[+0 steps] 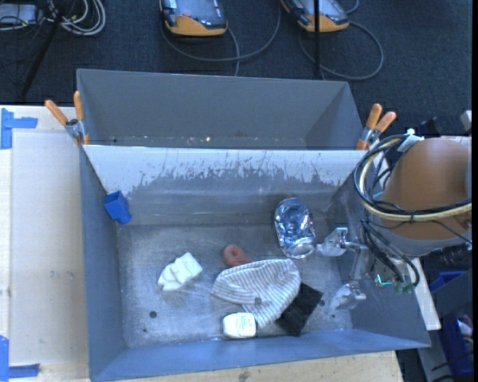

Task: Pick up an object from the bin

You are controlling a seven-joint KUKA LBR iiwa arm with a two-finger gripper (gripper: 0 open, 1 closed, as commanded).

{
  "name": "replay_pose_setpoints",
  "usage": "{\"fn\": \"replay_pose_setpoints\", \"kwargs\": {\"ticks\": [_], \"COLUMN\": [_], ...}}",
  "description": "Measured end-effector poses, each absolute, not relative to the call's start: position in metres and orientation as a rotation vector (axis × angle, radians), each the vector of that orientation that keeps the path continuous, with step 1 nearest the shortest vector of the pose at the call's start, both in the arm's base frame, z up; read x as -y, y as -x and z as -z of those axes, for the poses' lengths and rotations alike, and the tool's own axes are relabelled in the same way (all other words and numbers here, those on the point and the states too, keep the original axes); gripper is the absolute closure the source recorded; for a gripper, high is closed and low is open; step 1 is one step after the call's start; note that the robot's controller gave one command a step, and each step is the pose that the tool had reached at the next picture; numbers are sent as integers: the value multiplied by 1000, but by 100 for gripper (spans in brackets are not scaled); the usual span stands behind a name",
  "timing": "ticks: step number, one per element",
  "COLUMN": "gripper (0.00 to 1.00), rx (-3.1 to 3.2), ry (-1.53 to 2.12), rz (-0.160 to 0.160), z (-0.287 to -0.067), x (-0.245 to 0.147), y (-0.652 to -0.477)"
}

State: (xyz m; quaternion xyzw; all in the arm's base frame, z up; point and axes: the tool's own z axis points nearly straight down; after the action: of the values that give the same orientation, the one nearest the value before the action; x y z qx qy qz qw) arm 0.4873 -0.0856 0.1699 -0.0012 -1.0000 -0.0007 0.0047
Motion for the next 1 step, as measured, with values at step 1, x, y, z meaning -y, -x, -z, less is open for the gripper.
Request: {"fn": "replay_pose_setpoints", "kwargs": {"ticks": [1], "gripper": [0], "rx": [3140], "ry": [-2], "rz": [0], "z": [-174], "x": [85], "y": [-489]}}
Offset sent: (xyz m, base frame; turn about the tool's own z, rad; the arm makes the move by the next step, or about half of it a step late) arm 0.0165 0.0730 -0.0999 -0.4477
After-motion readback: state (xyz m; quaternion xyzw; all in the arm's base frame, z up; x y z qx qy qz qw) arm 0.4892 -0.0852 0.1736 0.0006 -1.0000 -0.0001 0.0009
